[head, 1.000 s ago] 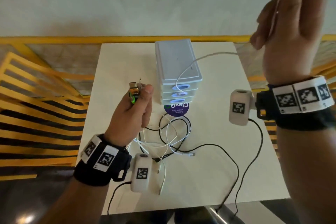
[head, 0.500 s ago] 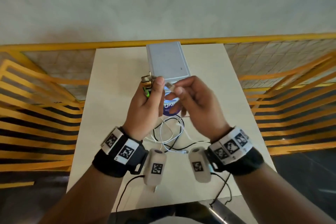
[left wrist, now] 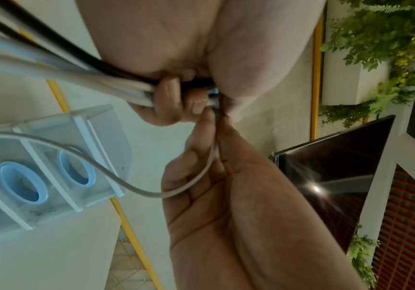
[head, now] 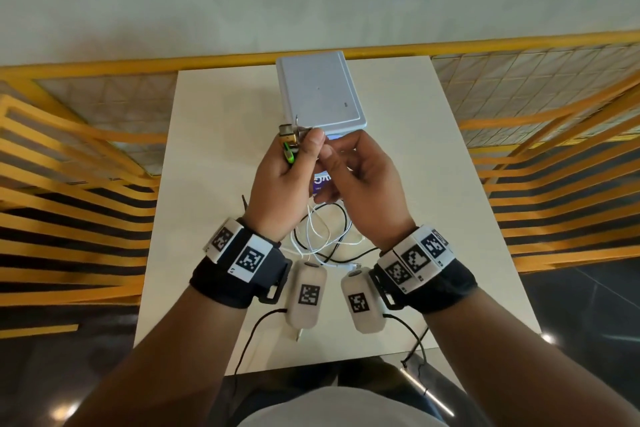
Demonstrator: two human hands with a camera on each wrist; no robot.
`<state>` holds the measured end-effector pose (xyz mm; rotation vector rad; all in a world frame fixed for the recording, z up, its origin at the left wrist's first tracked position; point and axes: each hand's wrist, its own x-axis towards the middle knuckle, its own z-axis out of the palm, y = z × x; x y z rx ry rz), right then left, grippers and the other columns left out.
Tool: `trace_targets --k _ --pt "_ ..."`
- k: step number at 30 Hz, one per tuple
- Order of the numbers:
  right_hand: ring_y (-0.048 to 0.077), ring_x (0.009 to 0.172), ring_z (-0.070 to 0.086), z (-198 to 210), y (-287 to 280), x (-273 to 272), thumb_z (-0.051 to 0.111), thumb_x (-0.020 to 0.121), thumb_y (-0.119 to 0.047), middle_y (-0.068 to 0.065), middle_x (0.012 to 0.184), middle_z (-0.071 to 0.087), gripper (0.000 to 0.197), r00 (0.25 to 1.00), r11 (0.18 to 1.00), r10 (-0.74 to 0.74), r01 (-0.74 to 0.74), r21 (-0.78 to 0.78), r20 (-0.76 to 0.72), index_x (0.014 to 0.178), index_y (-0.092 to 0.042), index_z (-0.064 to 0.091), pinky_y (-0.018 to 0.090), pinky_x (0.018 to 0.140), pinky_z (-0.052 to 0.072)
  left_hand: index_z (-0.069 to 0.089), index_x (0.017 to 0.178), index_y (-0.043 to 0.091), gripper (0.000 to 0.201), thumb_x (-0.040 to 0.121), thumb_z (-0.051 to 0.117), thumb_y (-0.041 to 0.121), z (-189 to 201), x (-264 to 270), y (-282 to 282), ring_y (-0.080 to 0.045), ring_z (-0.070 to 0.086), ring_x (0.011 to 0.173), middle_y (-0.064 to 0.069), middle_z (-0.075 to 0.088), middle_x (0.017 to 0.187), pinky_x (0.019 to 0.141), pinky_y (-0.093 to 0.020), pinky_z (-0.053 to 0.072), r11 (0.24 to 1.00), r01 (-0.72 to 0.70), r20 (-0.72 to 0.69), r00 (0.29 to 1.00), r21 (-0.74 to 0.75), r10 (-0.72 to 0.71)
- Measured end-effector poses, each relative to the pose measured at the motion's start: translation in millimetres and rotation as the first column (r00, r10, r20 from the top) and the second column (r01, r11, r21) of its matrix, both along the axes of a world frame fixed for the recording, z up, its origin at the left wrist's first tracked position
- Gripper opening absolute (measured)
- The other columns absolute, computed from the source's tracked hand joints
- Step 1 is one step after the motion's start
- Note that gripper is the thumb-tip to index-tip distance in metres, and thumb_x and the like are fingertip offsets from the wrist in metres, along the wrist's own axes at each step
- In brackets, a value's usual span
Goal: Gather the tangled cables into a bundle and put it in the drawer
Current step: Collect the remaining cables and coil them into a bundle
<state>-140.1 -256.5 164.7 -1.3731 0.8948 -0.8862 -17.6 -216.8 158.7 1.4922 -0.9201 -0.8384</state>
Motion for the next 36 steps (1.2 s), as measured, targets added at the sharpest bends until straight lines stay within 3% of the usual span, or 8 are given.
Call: trace_targets --k 4,8,13,21,24,26,30,36 --pt "0.026 0.050 0.066 -10.3 -1.3 0.4 0.061 0.102 -0.024 0.004 0.075 0.072 0.014 0.999 0.999 0.036 -0.036 -0.012 -0.033 0.095 -0.012 0.057 0.033 0.053 0.051 0.061 0.094 0.025 0.025 0.100 0.053 0.048 -2.3 2.1 -4.2 -0.009 0.061 0.064 0.010 0.063 0.074 0.066 -0.033 0.047 0.994 -0.105 0.016 0.994 -0.006 0.105" --pt "0.015 0.041 0.051 -28.2 2.2 -5.1 0.050 0.106 -0.033 -0.005 0.050 0.052 0.024 0.976 0.988 0.117 -0.134 -0.078 -0.183 0.095 -0.016 0.064 0.026 0.050 0.042 0.057 0.102 -0.001 0.041 0.105 0.051 0.040 7.2 4.3 -12.3 -0.029 0.076 0.079 -0.006 0.074 0.081 0.070 -0.043 0.061 0.996 -0.078 -0.274 0.960 -0.043 0.063" --pt "0.005 0.056 0.040 -52.3 17.0 -15.0 0.037 0.110 -0.032 -0.015 0.058 0.044 0.038 0.902 0.927 0.285 -0.345 -0.147 -0.323 0.075 -0.029 0.050 0.020 0.059 0.035 0.051 0.082 0.018 0.028 0.107 0.049 0.031 26.9 20.1 -18.2 -0.006 0.033 0.045 0.008 0.039 0.059 0.044 -0.022 0.033 0.976 -0.148 -0.556 0.830 -0.158 0.036" --pt "0.004 0.060 0.047 -90.2 31.9 -57.4 0.034 0.109 -0.038 -0.016 0.063 0.052 0.039 0.831 0.911 0.363 -0.411 -0.025 -0.422 0.078 -0.027 0.054 0.021 0.065 0.040 0.052 0.077 0.021 0.036 0.110 0.042 0.031 59.6 42.8 -8.6 -0.005 0.025 0.044 0.010 0.035 0.058 0.041 -0.020 0.026 0.959 -0.164 -0.583 0.813 -0.232 -0.002" --pt "0.002 0.086 0.068 -92.1 33.0 -77.9 0.039 0.101 -0.063 -0.016 0.092 0.073 0.045 0.747 0.903 0.341 -0.430 -0.022 -0.571 0.106 -0.031 0.071 0.033 0.083 0.055 0.052 0.077 0.022 0.037 0.111 0.039 0.031 70.0 39.9 4.6 -0.005 0.024 0.046 0.010 0.033 0.059 0.043 -0.020 0.024 0.963 -0.097 -0.527 0.849 -0.252 -0.052" --pt "0.002 0.109 0.066 -73.0 25.5 -88.1 0.048 0.090 -0.075 -0.014 0.119 0.070 0.064 0.799 0.927 0.196 -0.340 -0.159 -0.568 0.131 -0.029 0.063 0.037 0.096 0.055 0.051 0.075 0.022 0.038 0.110 0.039 0.031 73.8 35.5 13.5 -0.006 0.024 0.046 0.009 0.030 0.060 0.043 -0.020 0.024 0.963 -0.023 -0.483 0.868 -0.268 -0.114" --pt "0.008 0.134 0.053 6.3 10.9 -56.6 0.074 0.084 -0.054 -0.003 0.146 0.056 0.087 0.884 0.829 0.219 -0.392 -0.399 -0.413 0.154 -0.017 0.038 0.036 0.111 0.044 0.043 0.080 0.016 0.029 0.105 0.040 0.029 76.8 10.5 18.4 -0.007 0.024 0.044 0.009 0.031 0.059 0.044 -0.021 0.025 0.943 0.135 -0.406 0.878 -0.303 -0.256" --pt "0.033 0.084 0.065 55.0 -3.1 18.9 0.057 0.102 -0.015 0.020 0.089 0.065 0.016 0.797 0.795 0.591 -0.602 -0.080 -0.128 0.110 -0.001 0.058 0.040 0.087 0.055 0.050 0.080 0.019 0.035 0.110 0.037 0.031 101.8 18.0 7.2 -0.007 0.023 0.045 0.009 0.030 0.058 0.045 -0.023 0.025 0.924 0.070 -0.454 0.856 -0.375 -0.250"
